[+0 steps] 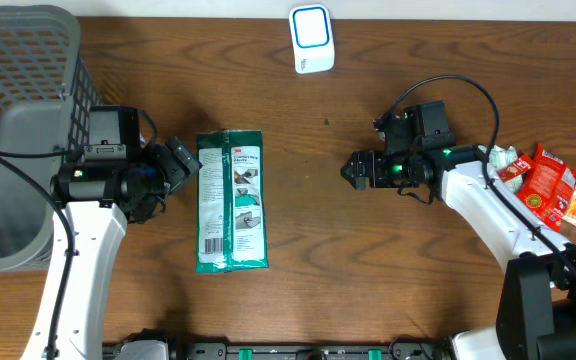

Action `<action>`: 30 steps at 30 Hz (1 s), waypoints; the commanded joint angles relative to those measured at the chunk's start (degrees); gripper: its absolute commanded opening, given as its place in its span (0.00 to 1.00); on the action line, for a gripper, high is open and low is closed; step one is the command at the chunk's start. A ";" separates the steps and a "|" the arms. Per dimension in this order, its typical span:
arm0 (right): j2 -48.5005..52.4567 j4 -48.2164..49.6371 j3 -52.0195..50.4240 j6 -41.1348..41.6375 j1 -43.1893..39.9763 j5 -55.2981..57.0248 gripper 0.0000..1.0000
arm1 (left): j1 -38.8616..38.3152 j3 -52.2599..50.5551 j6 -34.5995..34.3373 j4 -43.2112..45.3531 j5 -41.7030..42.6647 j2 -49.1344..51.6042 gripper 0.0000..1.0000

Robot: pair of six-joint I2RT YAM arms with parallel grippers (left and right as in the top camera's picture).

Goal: Scan the item barcode

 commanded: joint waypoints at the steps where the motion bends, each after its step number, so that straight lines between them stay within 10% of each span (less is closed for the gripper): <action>1: -0.35 0.00 -0.31 0.37 0.24 0.72 0.93 | 0.20 1.01 0.37 -0.17 -0.81 -0.26 0.98; 6: -0.35 0.02 -0.31 0.37 0.24 0.74 0.93 | -0.11 0.98 3.93 -1.11 -1.99 0.04 0.88; 12: -0.35 0.22 -0.31 0.37 0.24 0.74 0.93 | -2.75 -2.89 5.33 0.37 -6.62 3.56 0.09; 16: -0.35 0.39 -0.31 0.31 0.24 0.72 0.85 | -4.39 -4.44 5.97 2.12 -6.78 7.23 0.08; 18: -0.35 0.61 -0.31 -0.63 0.31 0.72 0.78 | -4.44 -4.44 5.90 2.10 -6.69 8.79 0.25; 20: -0.35 0.81 -0.31 -0.68 0.35 0.70 0.71 | -4.55 -4.44 5.95 3.04 -5.29 9.97 0.08; 30: -0.35 0.79 -0.31 -0.70 0.35 0.74 0.74 | -6.45 -4.44 13.05 9.94 -8.83 20.65 0.07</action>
